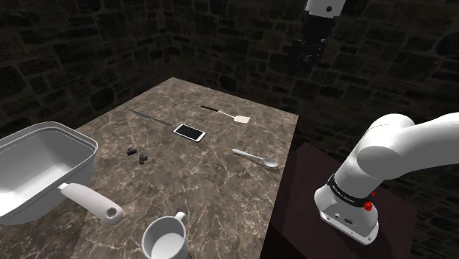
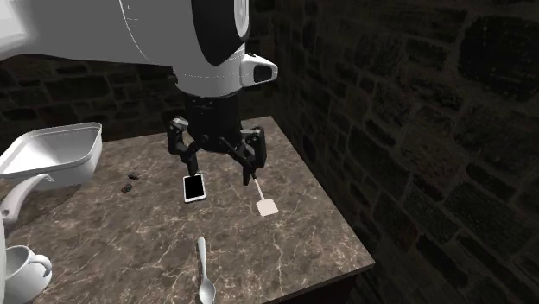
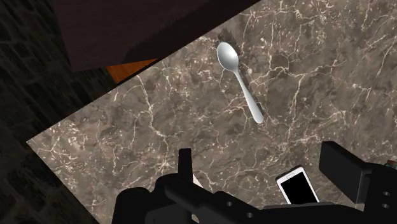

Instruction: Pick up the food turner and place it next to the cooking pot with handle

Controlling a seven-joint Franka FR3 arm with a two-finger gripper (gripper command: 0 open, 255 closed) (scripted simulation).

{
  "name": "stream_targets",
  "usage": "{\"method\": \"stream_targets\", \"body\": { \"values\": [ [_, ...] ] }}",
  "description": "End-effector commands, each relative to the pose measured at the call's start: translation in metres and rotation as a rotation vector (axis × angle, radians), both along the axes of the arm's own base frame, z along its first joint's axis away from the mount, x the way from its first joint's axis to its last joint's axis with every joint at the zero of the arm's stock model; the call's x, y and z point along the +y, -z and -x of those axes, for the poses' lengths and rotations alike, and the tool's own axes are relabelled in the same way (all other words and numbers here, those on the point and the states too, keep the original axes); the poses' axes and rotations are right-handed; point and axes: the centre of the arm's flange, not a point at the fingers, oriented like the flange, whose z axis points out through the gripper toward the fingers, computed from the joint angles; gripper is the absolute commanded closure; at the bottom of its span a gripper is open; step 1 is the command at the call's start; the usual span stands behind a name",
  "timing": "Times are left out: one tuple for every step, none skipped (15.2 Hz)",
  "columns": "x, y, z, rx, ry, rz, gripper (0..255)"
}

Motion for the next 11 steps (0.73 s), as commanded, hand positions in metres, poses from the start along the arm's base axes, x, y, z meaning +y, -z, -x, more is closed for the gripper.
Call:
{"method": "stream_targets", "body": {
  "values": [
    [0.000, 0.000, 0.000, 0.000, 0.000, 0.000, 0],
    [-0.003, 0.009, -0.009, -0.002, -0.014, 0.001, 0],
    [-0.005, 0.018, -0.018, -0.004, -0.027, 0.002, 0],
    [-0.007, 0.027, -0.027, -0.007, -0.041, 0.004, 0],
    [-0.010, 0.036, -0.036, -0.009, -0.054, 0.005, 0],
    [-0.012, 0.045, -0.045, -0.011, -0.068, 0.006, 0],
    [-0.014, 0.054, -0.054, -0.013, -0.081, 0.007, 0],
    [-0.016, 0.063, -0.063, -0.015, -0.095, 0.009, 0],
    [-0.017, 0.072, -0.073, -0.017, -0.108, 0.010, 0],
    [-0.019, 0.081, -0.082, -0.020, -0.122, 0.011, 0],
    [-0.021, 0.090, -0.091, -0.022, -0.135, 0.012, 0]
  ]
}}
